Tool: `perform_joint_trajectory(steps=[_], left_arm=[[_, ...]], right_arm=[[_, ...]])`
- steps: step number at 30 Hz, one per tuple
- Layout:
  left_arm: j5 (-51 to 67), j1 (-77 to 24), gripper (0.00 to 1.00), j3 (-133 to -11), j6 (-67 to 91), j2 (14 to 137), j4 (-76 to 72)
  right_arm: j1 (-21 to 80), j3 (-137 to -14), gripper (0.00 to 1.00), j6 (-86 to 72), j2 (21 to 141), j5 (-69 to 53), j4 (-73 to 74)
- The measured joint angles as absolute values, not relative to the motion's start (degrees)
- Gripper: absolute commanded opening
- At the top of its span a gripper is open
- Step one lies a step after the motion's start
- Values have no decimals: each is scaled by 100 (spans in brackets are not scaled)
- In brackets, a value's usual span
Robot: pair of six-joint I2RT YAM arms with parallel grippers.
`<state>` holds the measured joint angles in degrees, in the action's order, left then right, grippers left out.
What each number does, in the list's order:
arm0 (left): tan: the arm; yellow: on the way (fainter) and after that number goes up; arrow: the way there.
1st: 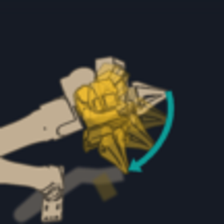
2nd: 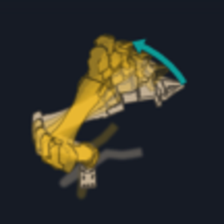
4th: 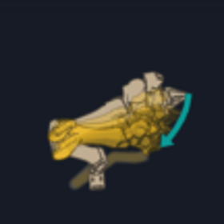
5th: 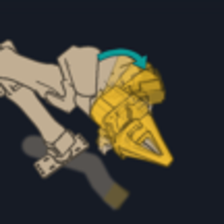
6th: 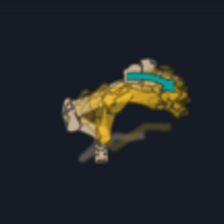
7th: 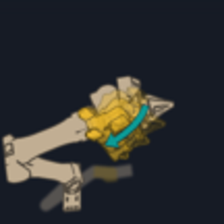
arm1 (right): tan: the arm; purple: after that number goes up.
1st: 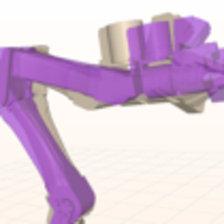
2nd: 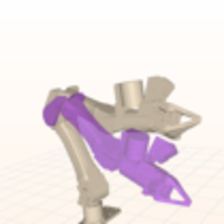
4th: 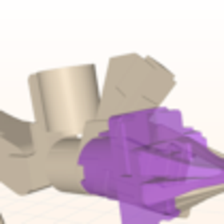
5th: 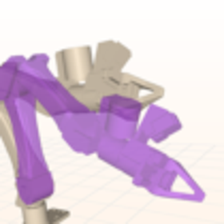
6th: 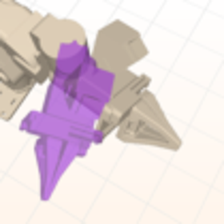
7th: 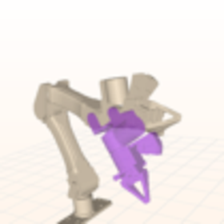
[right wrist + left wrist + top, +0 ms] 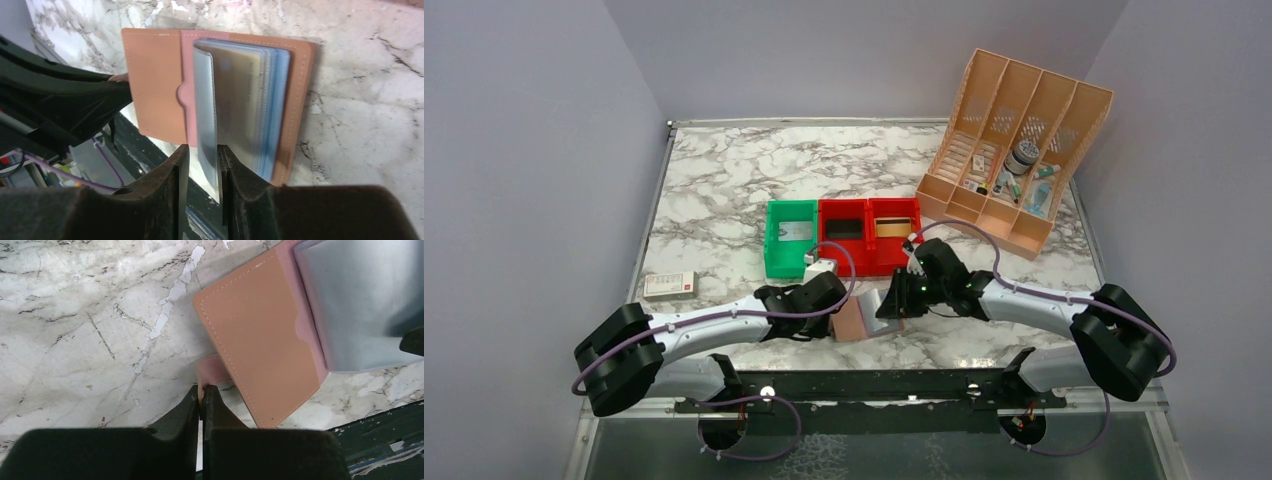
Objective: Take the credit cards out of the card holder
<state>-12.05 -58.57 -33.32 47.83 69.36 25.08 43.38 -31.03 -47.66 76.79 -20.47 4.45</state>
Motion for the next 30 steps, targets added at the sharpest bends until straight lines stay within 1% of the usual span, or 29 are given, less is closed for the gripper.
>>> perform_joint_trajectory(steps=[2,5,10,20,24,30], left_arm=[[-1205,-5857,0,-3332,4764,6973,2508],[-1205,-5857,0,-3334,4740,6997,2508],[-1210,-5857,0,-3343,4705,7000,2506],[-1214,-5857,0,-3354,4698,7000,2497],[-1214,-5857,0,-3354,4700,7000,2493],[-1214,-5857,0,-3354,4753,6976,2473]], right_arm=[[4338,-3124,29,-4759,7664,-2158,410],[4338,-3175,34,-4727,7662,-2357,281],[4338,-3179,40,-4722,7736,-2827,-202],[4340,-3391,47,-4790,8663,-3682,-1044],[4351,-3489,52,-4827,8989,-3911,-1280],[4355,-3531,54,-4840,9303,-3988,-1374]])
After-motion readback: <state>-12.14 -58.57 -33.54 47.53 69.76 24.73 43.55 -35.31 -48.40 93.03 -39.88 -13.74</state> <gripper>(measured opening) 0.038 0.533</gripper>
